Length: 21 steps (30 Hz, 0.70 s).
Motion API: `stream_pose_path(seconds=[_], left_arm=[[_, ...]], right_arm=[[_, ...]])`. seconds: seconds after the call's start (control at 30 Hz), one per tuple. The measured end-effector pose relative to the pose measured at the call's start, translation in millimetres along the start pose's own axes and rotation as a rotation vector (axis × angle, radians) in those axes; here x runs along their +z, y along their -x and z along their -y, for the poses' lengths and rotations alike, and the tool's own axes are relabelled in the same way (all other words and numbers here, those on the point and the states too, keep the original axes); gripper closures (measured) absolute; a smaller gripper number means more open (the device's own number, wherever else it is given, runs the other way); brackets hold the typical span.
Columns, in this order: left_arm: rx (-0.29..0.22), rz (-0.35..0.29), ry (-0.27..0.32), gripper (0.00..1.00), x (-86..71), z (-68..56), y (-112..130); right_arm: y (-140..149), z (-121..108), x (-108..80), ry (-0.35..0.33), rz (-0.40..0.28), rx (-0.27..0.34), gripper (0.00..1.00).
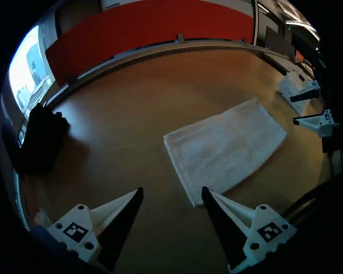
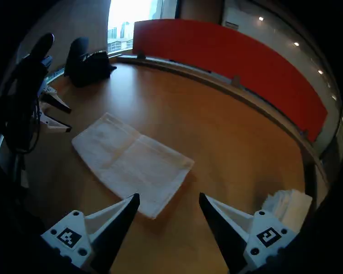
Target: Fold towel
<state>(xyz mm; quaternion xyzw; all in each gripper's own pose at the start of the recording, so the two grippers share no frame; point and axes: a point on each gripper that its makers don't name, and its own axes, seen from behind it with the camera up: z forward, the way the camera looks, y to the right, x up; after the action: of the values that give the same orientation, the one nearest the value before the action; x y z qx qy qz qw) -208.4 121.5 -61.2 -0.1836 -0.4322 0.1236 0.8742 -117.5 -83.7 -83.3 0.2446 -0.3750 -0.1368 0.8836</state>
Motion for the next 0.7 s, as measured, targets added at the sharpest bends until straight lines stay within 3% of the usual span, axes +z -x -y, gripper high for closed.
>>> stream_pose_path(seconds=[0.4, 0.7], left_arm=[[-0.034, -0.014, -0.018, 0.06, -13.3, 1.8, 8], [-0.1, -0.024, -0.054, 0.06, -30.7, 8.4, 21]], right_arm=[[5, 3, -10.2, 0.001, -0.001, -0.003, 0.0], [3, 9, -5.1, -0.036, 0.005, -0.05, 0.0]])
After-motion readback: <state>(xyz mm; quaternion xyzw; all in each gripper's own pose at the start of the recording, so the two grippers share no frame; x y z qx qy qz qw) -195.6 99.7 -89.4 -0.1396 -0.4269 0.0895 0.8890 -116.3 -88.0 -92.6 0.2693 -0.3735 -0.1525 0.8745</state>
